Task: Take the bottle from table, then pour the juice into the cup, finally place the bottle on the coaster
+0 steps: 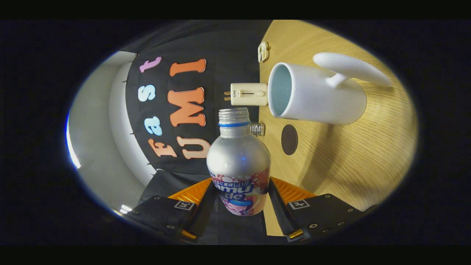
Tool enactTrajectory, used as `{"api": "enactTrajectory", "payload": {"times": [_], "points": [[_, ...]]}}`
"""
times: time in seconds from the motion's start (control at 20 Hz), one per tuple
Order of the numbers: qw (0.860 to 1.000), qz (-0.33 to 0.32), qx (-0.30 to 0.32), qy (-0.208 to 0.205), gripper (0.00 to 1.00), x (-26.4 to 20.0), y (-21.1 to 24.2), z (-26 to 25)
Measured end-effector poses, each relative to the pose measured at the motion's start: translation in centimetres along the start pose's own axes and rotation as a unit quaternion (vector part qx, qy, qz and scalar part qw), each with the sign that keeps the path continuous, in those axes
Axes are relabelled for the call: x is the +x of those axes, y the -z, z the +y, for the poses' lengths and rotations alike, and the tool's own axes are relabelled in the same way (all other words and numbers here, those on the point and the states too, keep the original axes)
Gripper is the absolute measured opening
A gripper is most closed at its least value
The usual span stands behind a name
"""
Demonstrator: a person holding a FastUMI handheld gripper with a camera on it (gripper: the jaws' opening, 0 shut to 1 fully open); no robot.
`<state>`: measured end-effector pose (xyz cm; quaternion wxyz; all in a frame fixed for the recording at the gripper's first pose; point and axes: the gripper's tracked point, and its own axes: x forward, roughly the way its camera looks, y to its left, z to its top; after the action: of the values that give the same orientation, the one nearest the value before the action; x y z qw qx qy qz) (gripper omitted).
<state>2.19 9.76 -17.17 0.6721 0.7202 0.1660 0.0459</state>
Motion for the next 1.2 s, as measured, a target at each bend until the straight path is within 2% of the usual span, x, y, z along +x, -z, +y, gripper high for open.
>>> {"api": "enactTrajectory", "payload": {"times": [0.4, 1.2], "points": [[0.997, 0.005, 0.07, -0.014, 0.77, 0.4, -0.2, 0.7], [0.99, 0.005, 0.139, -0.025, 0.77, 0.1, -1.5, 0.6]]}}
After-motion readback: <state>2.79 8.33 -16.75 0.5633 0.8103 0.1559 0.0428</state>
